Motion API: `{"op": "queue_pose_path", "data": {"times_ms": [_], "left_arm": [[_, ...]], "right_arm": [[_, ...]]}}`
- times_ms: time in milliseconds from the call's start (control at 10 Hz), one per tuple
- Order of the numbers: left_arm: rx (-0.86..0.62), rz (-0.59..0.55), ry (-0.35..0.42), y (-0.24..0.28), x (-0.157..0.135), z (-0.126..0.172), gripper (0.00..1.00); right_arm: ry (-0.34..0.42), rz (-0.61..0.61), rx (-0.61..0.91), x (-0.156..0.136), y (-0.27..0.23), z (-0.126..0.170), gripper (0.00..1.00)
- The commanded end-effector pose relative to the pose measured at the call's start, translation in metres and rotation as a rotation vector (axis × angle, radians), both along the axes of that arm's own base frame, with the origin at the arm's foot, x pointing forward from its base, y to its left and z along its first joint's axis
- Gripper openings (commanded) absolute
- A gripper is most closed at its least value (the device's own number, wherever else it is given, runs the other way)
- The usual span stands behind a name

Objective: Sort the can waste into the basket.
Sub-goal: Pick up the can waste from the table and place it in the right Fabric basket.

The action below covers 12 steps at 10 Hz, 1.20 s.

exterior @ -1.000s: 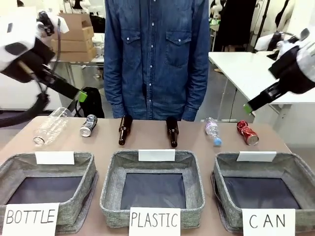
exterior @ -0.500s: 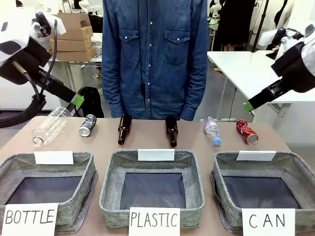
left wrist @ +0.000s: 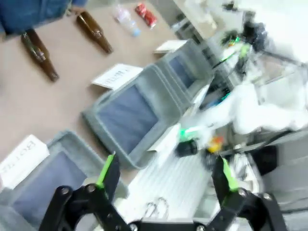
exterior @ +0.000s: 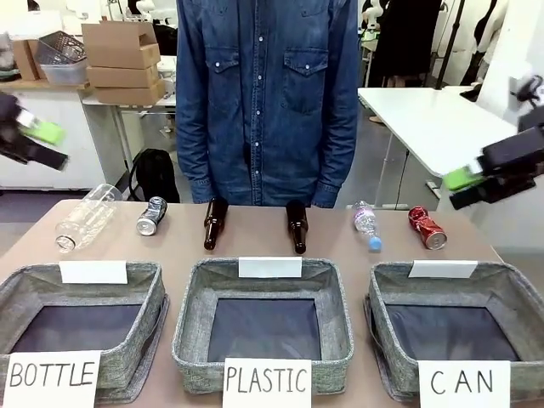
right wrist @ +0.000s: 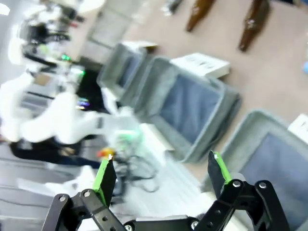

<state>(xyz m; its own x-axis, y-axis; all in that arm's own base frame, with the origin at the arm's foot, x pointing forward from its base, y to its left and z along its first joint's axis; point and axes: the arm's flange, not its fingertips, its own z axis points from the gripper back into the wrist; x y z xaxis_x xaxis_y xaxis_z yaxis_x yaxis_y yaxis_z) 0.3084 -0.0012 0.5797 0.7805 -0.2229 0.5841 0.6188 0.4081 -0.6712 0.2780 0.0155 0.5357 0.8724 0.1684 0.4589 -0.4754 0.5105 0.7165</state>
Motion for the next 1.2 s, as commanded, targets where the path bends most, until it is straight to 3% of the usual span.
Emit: {"op": "queue_pose_path", "data": {"times_ms": [0,300,400,500,600,1100], "left_arm": [[-0.298,0.278,0.157,0.037,-0.001,0.004,1.0],[-0.45,0.378,0.187,0.086,-0.002,-0.007,1.0],[-0.424,0.369,0.175,0.087,-0.004,-0.01,1.0],[-0.256,0.399,0.14,0.078,-0.004,-0.011,1.0],[-0.444,0.389,0.2,0.108,-0.004,-0.006,1.0],[-0.444,0.389,0.2,0.108,-0.004,-0.006,1.0]], "right_arm": [[0.268,-0.166,0.304,0.004,-0.05,-0.022,1.0],[0.262,-0.356,0.496,-0.002,-0.11,-0.044,1.0],[0.259,-0.424,0.478,-0.007,-0.117,-0.043,1.0],[0.19,-0.519,0.396,-0.016,-0.116,-0.037,1.0],[0.304,-0.381,0.49,0.0,-0.136,-0.045,1.0],[0.304,-0.381,0.49,0.0,-0.136,-0.045,1.0]]}}
